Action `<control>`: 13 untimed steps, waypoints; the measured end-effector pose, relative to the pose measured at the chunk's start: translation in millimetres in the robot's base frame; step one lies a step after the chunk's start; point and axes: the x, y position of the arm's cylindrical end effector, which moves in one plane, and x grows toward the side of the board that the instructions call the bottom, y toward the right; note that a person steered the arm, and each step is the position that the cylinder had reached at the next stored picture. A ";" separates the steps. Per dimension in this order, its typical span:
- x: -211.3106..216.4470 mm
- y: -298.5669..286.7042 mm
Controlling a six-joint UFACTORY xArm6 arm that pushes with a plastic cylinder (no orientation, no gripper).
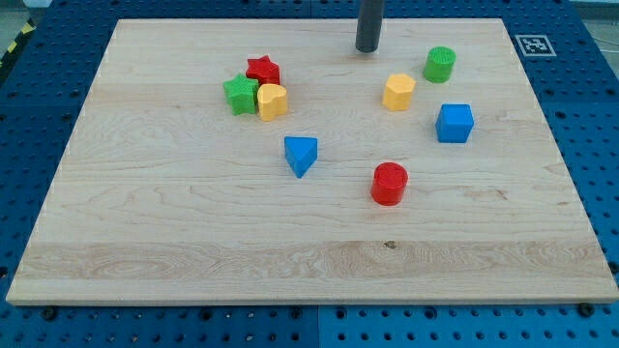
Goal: Move the green circle close to the yellow hexagon
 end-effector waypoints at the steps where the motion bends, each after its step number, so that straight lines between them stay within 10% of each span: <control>1: -10.9 1.4; 6: 1.6 132.5; 13: 13.9 87.5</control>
